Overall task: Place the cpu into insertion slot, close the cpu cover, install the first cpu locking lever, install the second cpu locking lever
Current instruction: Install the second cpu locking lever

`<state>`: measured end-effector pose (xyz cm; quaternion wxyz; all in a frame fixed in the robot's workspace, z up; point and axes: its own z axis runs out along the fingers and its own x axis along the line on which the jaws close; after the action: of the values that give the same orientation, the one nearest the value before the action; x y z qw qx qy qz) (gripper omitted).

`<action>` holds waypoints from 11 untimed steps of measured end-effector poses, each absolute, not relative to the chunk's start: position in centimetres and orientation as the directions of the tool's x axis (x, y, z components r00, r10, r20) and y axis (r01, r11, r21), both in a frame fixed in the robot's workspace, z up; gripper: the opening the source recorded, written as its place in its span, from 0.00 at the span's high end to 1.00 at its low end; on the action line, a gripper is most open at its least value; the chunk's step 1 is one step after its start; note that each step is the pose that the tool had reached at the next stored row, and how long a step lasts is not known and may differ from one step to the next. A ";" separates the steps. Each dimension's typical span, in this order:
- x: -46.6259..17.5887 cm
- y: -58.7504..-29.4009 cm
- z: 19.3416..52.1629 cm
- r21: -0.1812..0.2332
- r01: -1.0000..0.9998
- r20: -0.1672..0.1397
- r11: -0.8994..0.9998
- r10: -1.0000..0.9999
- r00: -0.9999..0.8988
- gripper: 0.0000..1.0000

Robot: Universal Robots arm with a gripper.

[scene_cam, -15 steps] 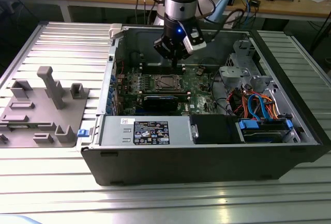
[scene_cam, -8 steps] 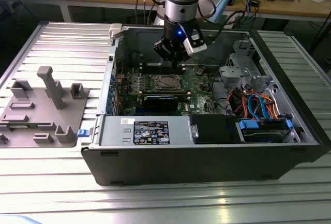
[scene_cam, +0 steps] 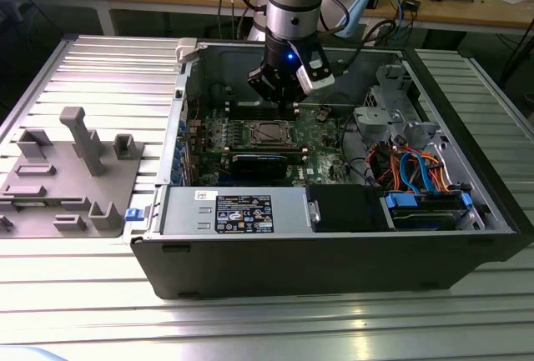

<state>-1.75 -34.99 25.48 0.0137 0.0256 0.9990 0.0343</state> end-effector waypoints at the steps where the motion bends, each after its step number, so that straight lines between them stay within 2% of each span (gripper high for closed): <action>1: -1.7 -35.0 25.5 0.069 0.050 -0.026 0.996 0.052 -0.998 0.89; 11: -1.7 -35.0 25.8 0.068 0.050 -0.026 0.996 0.052 -0.998 0.89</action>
<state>-1.75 -35.01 25.79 0.0137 0.0256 0.9990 0.0339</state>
